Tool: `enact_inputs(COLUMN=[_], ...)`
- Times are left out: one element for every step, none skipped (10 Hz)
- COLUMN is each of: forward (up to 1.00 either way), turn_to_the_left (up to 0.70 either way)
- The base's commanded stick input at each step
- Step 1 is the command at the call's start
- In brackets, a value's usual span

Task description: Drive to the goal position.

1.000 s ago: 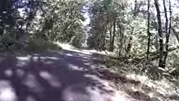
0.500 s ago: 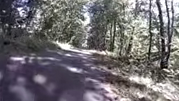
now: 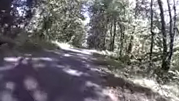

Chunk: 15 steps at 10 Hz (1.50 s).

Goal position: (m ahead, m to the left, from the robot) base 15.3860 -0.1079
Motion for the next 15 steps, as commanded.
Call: enact_inputs(forward=[0.45, 0.45, 0.45, 0.45, 0.45, 0.45, 0.45, 0.45, 0.45, 0.45, 0.45, 0.45, 0.45, 0.45, 0.45], turn_to_the_left=[0.0, 0.0, 0.0, 0.0, 0.0, 0.0, 0.0, 0.0, 0.0, 0.0, 0.0, 0.0, 0.0, 0.0, 0.0])
